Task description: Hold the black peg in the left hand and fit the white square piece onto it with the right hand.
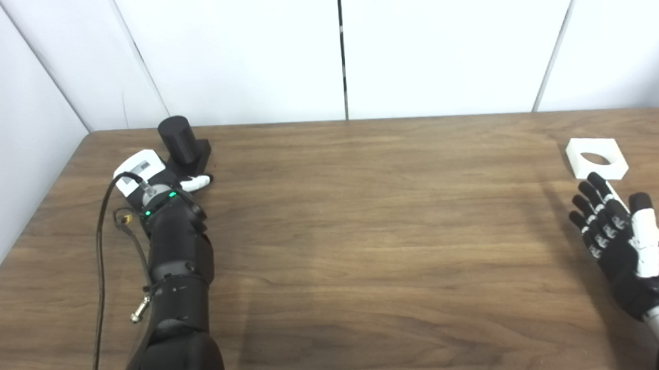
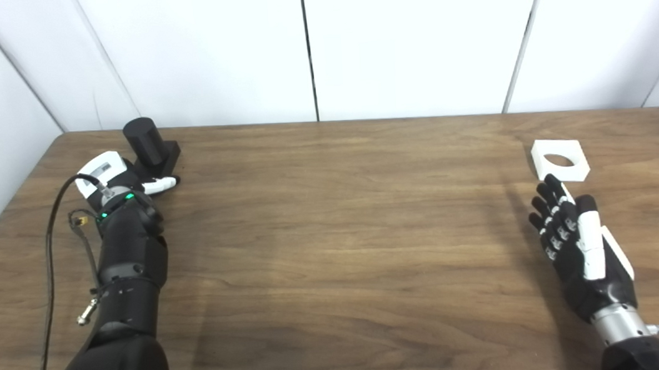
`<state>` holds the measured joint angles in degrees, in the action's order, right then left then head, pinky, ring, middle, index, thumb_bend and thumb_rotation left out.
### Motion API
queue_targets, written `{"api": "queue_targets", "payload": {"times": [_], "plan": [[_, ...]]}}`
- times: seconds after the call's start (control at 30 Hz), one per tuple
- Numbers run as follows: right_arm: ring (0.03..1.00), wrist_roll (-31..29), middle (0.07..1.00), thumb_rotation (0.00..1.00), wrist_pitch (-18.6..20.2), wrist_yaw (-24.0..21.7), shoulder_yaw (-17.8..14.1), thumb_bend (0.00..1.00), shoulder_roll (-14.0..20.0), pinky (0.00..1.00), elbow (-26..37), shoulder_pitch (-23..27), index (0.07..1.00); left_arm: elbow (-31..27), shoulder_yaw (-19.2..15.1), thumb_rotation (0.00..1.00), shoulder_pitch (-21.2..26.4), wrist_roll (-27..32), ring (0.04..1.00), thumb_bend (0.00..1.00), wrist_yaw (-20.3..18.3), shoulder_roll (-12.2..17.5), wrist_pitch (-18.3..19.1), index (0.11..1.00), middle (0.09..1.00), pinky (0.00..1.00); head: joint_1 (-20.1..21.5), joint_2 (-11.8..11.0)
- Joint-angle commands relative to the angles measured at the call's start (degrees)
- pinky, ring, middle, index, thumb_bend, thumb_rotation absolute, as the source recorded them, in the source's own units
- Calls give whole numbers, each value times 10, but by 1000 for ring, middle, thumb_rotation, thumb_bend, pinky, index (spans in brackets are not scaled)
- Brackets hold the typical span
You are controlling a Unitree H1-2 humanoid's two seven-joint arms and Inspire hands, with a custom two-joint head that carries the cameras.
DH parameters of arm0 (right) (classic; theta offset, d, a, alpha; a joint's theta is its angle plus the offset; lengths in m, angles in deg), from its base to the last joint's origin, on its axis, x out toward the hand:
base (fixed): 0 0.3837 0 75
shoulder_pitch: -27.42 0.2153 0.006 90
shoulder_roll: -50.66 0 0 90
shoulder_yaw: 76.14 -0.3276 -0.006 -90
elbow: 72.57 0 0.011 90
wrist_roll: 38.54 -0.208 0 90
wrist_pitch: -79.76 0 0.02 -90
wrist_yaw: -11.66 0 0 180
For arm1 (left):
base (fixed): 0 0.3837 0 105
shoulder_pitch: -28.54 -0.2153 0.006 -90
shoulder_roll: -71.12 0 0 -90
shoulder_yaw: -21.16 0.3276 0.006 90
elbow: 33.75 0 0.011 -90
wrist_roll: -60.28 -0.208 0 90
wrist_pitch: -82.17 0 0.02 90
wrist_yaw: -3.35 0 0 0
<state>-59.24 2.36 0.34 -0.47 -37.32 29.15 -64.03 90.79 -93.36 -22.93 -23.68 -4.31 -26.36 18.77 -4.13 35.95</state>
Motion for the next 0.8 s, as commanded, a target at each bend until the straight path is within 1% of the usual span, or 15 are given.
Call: {"api": "queue_targets", "payload": {"times": [0.0, 0.07, 0.1, 0.17, 0.23, 0.33, 0.4, 0.47, 0.57, 0.63, 0.77], "plan": [[1000, -11, 1000, 1000, -19, -11, -7, 618, 13, 1000, 18, 8, 1000, -21, -7, 507, 9, 2, 1000, 752, 18, 13, 3, 838, 968, 1000, 0, 1], [1000, -15, 1000, 1000, -19, -12, -8, 615, 15, 1000, 17, 7, 1000, -27, -12, 532, 7, -9, 1000, 744, 10, 9, 3, 853, 977, 1000, 0, 1], [1000, -16, 1000, 1000, -19, -12, -8, 614, 16, 1000, 17, 7, 1000, -30, -13, 540, 6, -3, 1000, 742, 11, 8, 3, 856, 978, 1000, 1, 1], [1000, -18, 1000, 1000, -18, -13, -8, 615, 17, 1000, 17, 7, 1000, -31, -9, 533, 4, 5, 1000, 734, 10, 10, 3, 809, 972, 1000, 1, 0], [1000, -18, 1000, 1000, -18, -14, -8, 616, 18, 1000, 18, 8, 1000, -31, -7, 536, 3, 18, 1000, 726, 11, 12, 3, 806, 977, 1000, 2, 0], [1000, -17, 1000, 1000, -15, -12, -7, 630, 19, 1000, 21, 10, 1000, -33, -11, 503, 5, 49, 1000, 722, 13, 12, 3, 765, 975, 1000, 4, 1], [1000, -17, 1000, 1000, -13, -12, -6, 620, 19, 1000, 24, 11, 1000, -40, -17, 510, 6, 66, 1000, 700, -2, 9, 3, 759, 984, 1000, 4, 1], [1000, -13, 1000, 1000, -10, -9, -4, 617, 19, 1000, 28, 11, 1000, -41, -16, 514, 7, 79, 993, 692, -8, 10, 3, 735, 962, 985, 4, 1], [1000, -10, 1000, 1000, -6, -5, -3, 618, 17, 1000, 33, 11, 1000, -34, -11, 493, 8, 86, 975, 700, -1, 14, 3, 714, 934, 959, 6, 1], [1000, -10, 1000, 1000, -7, -6, -2, 621, 17, 1000, 34, 11, 1000, -27, -3, 431, 8, 93, 957, 704, 9, 18, 3, 705, 924, 945, 6, 1], [1000, -12, 1000, 1000, -4, -5, -2, 618, 16, 1000, 37, 10, 1000, -7, 16, 365, 8, 106, 947, 714, 43, 30, 3, 699, 916, 928, 6, 1]]}}
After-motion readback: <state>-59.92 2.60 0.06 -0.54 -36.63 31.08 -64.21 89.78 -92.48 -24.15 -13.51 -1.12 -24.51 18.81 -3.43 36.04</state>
